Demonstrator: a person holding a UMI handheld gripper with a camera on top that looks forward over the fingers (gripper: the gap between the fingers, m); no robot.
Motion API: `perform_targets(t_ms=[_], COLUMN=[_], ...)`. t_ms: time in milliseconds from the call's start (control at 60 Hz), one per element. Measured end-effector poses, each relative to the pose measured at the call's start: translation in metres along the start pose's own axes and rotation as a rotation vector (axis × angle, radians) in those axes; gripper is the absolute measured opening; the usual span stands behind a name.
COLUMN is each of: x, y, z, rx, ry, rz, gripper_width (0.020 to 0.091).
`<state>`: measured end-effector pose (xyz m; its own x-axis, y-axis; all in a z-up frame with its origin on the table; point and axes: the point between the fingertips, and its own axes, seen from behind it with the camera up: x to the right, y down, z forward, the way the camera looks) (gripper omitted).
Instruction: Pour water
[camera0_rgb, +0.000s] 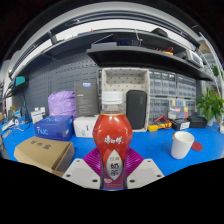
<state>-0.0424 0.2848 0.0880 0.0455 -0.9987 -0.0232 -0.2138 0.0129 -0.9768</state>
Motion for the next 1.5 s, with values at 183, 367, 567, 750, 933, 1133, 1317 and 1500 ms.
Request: perform_targets(t_ms=[183, 367, 567, 750, 933, 1133, 1317, 1500], x=[0.012, 0.062, 0.091, 0.113, 0.113, 0.129, 0.126, 0.142], y=[-0.003, -0.024, -0.047, -0.057, -0.060, -0.070, -0.069, -0.103], z=[0.007, 0.028, 0.050, 0.057, 0.063, 0.055, 0.052, 0.040], rx=[-0.067, -0.085, -0.080, -0.082, -0.179, -0.179, -0.214, -0.190], ry=[-0.009, 0.005, -0.038, -0.062, -0.132, -0.145, -0.159, -0.182], rz=[0.215, 0.713, 1.140, 1.505, 1.768, 1.954, 1.907, 1.526], gripper_width=[0.0261, 0.0262, 0.0260, 0.0261, 0.0259, 0.0261, 0.0260, 0.0261])
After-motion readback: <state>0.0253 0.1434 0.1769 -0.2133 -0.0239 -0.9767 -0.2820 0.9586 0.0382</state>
